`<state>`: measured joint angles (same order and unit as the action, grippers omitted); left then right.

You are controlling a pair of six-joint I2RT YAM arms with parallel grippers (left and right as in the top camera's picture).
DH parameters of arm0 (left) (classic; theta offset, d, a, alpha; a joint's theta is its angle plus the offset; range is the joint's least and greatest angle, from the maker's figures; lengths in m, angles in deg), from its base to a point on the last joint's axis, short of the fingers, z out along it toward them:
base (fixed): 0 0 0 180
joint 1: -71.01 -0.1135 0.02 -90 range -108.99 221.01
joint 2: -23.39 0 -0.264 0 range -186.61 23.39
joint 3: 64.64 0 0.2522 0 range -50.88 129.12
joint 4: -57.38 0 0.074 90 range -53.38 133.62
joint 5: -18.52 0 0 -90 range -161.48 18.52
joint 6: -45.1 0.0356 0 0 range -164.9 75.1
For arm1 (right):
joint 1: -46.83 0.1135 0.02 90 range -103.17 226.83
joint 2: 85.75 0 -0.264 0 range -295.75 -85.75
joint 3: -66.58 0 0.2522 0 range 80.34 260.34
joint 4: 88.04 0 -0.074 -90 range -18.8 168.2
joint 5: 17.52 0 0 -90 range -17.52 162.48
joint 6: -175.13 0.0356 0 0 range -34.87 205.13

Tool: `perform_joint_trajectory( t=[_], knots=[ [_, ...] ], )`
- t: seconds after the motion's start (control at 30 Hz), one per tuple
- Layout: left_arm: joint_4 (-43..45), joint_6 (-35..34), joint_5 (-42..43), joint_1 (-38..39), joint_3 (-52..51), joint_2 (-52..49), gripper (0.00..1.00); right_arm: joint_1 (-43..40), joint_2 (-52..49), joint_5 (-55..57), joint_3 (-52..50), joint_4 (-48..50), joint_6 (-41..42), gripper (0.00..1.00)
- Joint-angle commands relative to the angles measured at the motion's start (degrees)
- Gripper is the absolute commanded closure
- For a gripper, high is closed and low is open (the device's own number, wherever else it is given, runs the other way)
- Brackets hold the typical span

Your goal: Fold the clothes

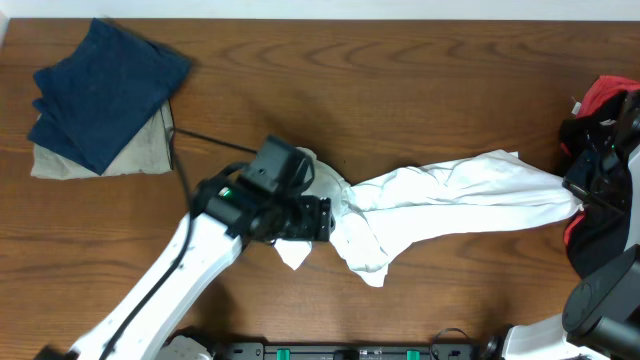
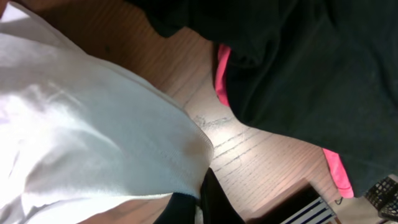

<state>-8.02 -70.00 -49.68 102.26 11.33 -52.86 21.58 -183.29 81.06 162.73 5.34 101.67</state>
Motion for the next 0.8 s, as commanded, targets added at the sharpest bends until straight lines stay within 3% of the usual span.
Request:
perform_joint_trajectory(
  t=[0.0, 0.23, 0.47, 0.77],
  knots=[
    [2.51, 0.37, -1.53, 0.07, 0.11, -4.98, 0.20, 0.20, 0.52, -0.66, 0.79, -0.07, 0.52, 0.99],
    [12.26, 0.44, 6.45, 0.42, 0.11, -12.22, 0.32, 0.20, 0.52, -0.76, 0.74, -0.22, -0.79, 0.99],
    [18.21, 1.05, -12.37, 0.50, 0.09, -13.70, 0.32, 0.20, 0.52, -1.57, 0.74, -0.22, -1.38, 0.99],
    [19.82, 0.83, -11.58, 1.36, 0.09, -21.59, 0.34, 0.20, 0.52, -2.01, 0.74, -0.24, -1.55, 0.99]
  ],
)
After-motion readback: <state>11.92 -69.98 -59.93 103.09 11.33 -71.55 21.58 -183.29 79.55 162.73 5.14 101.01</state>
